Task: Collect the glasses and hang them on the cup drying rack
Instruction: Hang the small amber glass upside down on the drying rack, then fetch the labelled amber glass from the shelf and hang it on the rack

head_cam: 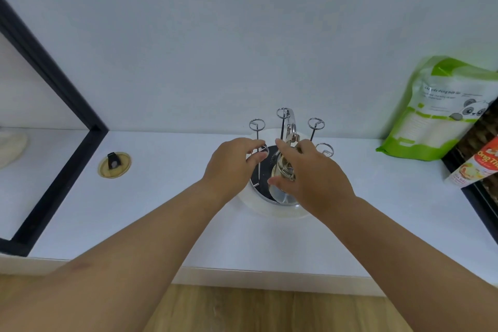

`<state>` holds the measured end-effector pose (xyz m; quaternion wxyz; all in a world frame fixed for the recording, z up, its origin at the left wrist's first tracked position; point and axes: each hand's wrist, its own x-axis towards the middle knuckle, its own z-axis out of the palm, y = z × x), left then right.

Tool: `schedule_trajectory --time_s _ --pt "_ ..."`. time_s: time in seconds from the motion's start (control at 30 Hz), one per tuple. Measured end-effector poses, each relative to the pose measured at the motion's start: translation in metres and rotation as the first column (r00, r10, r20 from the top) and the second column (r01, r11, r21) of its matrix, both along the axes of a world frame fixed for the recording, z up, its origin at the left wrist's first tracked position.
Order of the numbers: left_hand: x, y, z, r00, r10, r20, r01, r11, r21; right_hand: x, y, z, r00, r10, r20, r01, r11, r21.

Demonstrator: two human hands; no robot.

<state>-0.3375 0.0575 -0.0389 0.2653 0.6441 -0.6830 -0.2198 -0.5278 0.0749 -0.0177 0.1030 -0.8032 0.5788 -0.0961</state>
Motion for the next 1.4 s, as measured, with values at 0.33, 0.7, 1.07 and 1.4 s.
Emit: schedule_trajectory --time_s 0.33,0.7,1.07,1.4 --pt "0.0 0.003 0.0 1.0 -0.001 -0.019 0.001 1.0 -0.002 0.001 -0.001 -0.01 1.0 -0.026 -0.006 0.026 0.998 0.054" --pt "0.006 -0.001 0.009 0.984 -0.085 0.157 0.082 0.996 0.024 0.003 0.001 0.004 0.999 -0.042 0.01 0.041 0.99 0.137" --pt "0.004 0.003 0.107 0.979 -0.125 0.162 0.127 0.992 -0.002 -0.025 0.01 0.114 0.999 -0.034 0.015 0.031 0.986 0.163" --pt "-0.057 0.046 0.35 0.968 -0.25 0.009 0.247 0.952 -0.18 -0.089 0.045 0.35 0.91 -0.298 0.289 0.324 0.945 -0.047"
